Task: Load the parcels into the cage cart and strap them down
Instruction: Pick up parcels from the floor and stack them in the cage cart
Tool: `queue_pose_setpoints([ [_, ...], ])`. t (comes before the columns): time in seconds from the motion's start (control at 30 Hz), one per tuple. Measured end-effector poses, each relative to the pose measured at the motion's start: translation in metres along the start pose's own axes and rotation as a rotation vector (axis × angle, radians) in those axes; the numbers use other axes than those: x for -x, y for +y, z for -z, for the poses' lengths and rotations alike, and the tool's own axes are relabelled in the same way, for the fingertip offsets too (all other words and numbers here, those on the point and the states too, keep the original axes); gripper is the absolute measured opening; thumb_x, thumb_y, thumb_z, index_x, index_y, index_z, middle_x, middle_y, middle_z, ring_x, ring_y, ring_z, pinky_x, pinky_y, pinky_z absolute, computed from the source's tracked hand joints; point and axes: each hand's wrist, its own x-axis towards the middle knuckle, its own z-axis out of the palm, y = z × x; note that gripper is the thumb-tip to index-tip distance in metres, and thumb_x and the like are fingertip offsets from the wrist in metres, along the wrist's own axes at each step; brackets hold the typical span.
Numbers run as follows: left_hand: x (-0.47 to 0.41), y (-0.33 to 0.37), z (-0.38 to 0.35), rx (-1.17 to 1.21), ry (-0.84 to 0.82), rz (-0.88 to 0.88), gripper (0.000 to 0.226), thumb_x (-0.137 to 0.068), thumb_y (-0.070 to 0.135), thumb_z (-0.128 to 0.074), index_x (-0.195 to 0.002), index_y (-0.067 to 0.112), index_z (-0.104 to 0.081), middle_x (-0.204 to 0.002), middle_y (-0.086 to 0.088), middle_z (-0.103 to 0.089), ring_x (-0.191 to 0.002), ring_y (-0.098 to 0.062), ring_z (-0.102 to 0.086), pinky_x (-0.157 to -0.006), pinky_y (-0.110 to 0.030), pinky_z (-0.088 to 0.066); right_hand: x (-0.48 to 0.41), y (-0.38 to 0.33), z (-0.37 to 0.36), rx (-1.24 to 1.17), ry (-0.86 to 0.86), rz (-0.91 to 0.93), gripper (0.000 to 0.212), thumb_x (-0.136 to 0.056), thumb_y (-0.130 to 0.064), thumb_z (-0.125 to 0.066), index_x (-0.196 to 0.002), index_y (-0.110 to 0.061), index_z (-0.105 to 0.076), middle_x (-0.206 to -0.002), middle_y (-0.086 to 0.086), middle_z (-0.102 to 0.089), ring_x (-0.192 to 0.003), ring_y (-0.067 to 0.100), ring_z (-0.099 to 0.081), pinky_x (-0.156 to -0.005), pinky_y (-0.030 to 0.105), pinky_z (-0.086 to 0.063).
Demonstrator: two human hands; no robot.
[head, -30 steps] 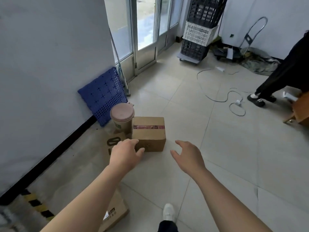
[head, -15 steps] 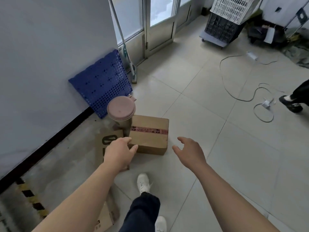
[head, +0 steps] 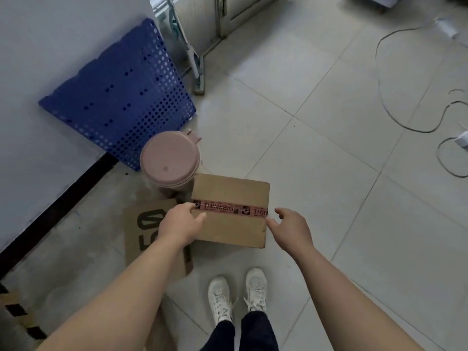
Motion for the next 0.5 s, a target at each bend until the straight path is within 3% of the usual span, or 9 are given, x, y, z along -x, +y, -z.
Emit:
queue_pose_setpoints([
  [0.13,-0.083,-0.013,-0.049,-0.001,-0.035,0.057,0.049,-0.092,0.042,-0.058,-0.133,0.016,-0.055,-0.128,-0.002,-0.062,-0.115,-0.023,-0.058,-0.093,-0.036,-0.049,-0.087,0.018,-0.052,0.013,-0.037,-0.034,0.038,-0.091,-0.035,-0.056,-0.123,-0.016,-0.059,-0.123,0.009,-0.061,-0.114,0.028,-0.056,-0.093,0.039,-0.048],
  [0.23,-0.138,-0.023,-0.087,-0.014,-0.061,0.063,0.049,-0.092,0.040,-0.058,-0.133,0.014,-0.053,-0.126,-0.005,-0.061,-0.114,-0.025,-0.058,-0.086,-0.033,-0.046,-0.145,0.035,-0.092,0.048,-0.044,-0.061,0.055,-0.089,-0.042,-0.055,-0.138,-0.020,-0.047,-0.126,0.010,-0.056,-0.115,0.029,-0.054,-0.094,0.041,-0.048],
  [0.33,-0.188,-0.036,-0.120,-0.034,-0.055,0.106,0.068,-0.089,0.048,-0.059,-0.144,0.015,-0.038,-0.139,-0.013,-0.048,-0.124,-0.032,-0.049,-0.098,-0.042,-0.045,-0.193,0.052,-0.125,0.063,-0.043,-0.101,0.064,-0.089,-0.046,-0.054,-0.144,-0.021,-0.034,-0.131,0.014,-0.046,-0.116,0.032,-0.051,-0.097,0.043,-0.045],
  [0.5,-0.253,-0.048,-0.155,0.011,0.002,0.195,0.084,-0.086,0.049,-0.064,-0.148,0.008,-0.023,-0.146,-0.020,-0.036,-0.132,-0.038,-0.038,-0.104,-0.047,-0.037,-0.255,0.075,-0.165,-0.020,-0.024,-0.198,0.075,-0.082,-0.049,-0.061,-0.142,-0.019,-0.026,-0.134,0.016,-0.040,-0.118,0.036,-0.049,-0.096,0.050,-0.046],
])
